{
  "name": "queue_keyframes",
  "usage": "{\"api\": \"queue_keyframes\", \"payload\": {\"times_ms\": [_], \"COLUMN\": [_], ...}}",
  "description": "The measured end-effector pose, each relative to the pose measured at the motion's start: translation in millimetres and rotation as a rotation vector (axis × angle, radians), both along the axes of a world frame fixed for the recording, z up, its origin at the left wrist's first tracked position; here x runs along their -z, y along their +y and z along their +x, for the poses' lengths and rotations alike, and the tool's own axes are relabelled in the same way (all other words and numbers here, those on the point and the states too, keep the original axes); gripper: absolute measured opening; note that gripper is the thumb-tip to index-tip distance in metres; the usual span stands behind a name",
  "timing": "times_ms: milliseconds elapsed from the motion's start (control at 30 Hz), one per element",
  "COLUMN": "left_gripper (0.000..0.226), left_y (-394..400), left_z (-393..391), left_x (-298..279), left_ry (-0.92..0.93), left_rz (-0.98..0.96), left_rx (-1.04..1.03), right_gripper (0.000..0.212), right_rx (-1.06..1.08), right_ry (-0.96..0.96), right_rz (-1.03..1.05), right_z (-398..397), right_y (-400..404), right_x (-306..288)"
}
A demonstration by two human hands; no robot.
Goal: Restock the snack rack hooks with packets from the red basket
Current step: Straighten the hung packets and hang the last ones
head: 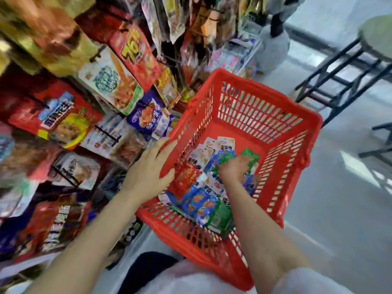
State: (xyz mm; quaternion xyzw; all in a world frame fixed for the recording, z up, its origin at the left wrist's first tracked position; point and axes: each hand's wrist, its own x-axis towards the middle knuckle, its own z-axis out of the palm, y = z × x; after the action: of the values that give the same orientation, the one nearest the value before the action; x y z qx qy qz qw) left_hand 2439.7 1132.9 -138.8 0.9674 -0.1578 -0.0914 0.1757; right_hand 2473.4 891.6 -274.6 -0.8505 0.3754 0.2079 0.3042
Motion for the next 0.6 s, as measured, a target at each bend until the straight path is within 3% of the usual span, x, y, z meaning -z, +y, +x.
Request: {"api": "queue_keyframes", "payload": {"times_ms": [133, 267, 400, 500, 600], "left_gripper": [0.072, 0.072, 0.072, 0.072, 0.073], "left_y": [-0.4, -0.3, -1.0, -0.7, 0.3], "left_z": [-2.0, -2.2, -2.9, -2.9, -3.4], "left_x": [1.5, 0.1, 0.1, -0.3, -2.0], "left_ry": [-0.007, 0.009, -0.003, 0.009, 0.024], "left_rz": [0.017, 0.057, 0.059, 0.052, 0.049], "left_rx": [0.007, -0.001, -0.003, -0.004, -0.008], "right_gripper": [0.121, 0.123, 0.099, 0.058, 0.043], "right_rx": [-0.158, -0.238, -0.311, -0.362, -0.332], "right_ry": [0.035, 0.142, 0.218, 0.224, 0.125], "right_rz": [0.079, 0.02, -0.115, -0.159, -0.029], "right_z": [5.1, 3.3, 7.5, 9.7, 17.9], "right_y": [4.5, 0.7, -7.2, -10.4, -16.7], "right_x": [10.5, 5.2, -2.8, -8.6, -24.9]}}
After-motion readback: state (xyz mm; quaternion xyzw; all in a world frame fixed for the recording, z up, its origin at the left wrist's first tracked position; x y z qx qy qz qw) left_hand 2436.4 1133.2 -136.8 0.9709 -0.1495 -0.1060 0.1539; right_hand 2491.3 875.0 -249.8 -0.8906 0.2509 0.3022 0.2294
